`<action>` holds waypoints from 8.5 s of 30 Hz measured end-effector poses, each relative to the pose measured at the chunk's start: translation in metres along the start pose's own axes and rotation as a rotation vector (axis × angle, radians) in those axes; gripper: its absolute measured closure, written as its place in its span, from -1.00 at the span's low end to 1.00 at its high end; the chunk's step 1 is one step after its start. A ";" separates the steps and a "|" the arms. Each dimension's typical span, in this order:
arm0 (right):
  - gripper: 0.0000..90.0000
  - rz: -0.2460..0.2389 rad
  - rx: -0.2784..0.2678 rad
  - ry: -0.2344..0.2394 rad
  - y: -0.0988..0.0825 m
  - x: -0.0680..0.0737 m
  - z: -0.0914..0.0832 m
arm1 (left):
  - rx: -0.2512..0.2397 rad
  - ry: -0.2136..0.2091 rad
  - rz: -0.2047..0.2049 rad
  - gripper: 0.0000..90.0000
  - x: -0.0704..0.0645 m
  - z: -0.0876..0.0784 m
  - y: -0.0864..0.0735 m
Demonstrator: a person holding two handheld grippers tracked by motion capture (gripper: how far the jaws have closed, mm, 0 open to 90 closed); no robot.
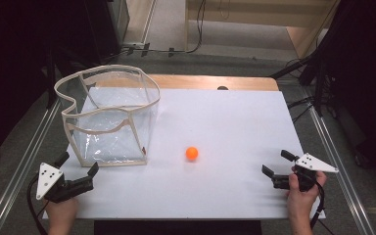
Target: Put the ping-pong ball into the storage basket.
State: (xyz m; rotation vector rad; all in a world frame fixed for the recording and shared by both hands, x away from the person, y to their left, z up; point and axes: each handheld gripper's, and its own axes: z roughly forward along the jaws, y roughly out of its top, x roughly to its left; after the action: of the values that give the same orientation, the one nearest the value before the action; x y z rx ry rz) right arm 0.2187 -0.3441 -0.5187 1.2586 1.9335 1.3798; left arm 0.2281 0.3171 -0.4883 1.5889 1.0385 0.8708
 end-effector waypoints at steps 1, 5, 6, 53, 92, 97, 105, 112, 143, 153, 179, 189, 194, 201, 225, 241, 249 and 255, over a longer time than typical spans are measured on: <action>-1.00 0.001 -0.002 -0.001 0.000 0.000 0.000 | 0.000 0.000 0.000 -1.00 0.000 0.000 0.000; -1.00 0.005 -0.008 0.006 0.002 0.000 -0.002 | 0.001 0.001 -0.002 -1.00 0.000 0.000 0.000; -1.00 0.003 -0.004 0.018 0.003 0.000 -0.001 | 0.001 0.005 -0.004 -1.00 0.000 0.000 0.000; -1.00 -0.275 0.219 0.249 0.099 0.090 0.091 | -0.003 0.008 0.000 -1.00 -0.001 0.000 0.000; -1.00 -0.380 0.379 0.313 0.119 0.121 0.142 | -0.004 0.004 0.001 -1.00 0.000 0.000 0.000; -1.00 -0.382 0.401 0.315 0.118 0.123 0.148 | -0.006 0.003 0.001 -1.00 0.000 0.000 0.000; -1.00 -0.390 0.436 0.316 0.114 0.125 0.156 | -0.005 0.004 0.002 -1.00 0.000 0.000 0.000; -1.00 -0.401 0.464 0.320 0.111 0.127 0.164 | -0.005 0.003 0.002 -1.00 0.000 0.000 0.000; -0.80 -0.456 0.561 0.342 0.102 0.148 0.192 | -0.004 0.000 0.002 -1.00 0.000 0.000 0.000; -0.69 -0.461 0.592 0.368 0.100 0.150 0.198 | -0.003 0.000 0.000 -1.00 0.000 0.000 0.000; 0.05 -0.434 0.638 0.377 0.099 0.147 0.204 | -0.003 -0.002 0.002 -1.00 0.000 0.000 0.000; 0.05 -0.435 0.626 0.403 0.107 0.145 0.202 | -0.002 0.000 0.001 -1.00 0.000 0.000 0.000; 0.05 -0.439 0.625 0.409 0.109 0.146 0.201 | -0.003 -0.001 0.000 -1.00 0.000 0.000 0.000; 0.05 -0.439 0.622 0.416 0.113 0.146 0.200 | -0.002 -0.001 0.000 -1.00 0.000 0.000 0.000; 0.05 -0.449 0.604 0.449 0.132 0.146 0.194 | -0.002 -0.001 0.001 -1.00 0.000 0.000 0.000; 0.05 -0.456 0.585 0.455 0.152 0.150 0.192 | -0.003 -0.006 0.002 -1.00 0.000 0.000 0.000; 0.05 -0.468 0.566 0.463 0.162 0.152 0.191 | -0.003 -0.006 0.001 -1.00 0.000 0.000 0.000; 0.05 -0.474 0.561 0.464 0.169 0.154 0.190 | -0.002 -0.007 0.002 -1.00 0.000 0.000 0.000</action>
State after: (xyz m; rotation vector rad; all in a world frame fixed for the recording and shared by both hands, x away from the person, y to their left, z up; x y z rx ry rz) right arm 0.3616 -0.1029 -0.4199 0.6187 2.8456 0.9641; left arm 0.2279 0.3175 -0.4881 1.5898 1.0311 0.8669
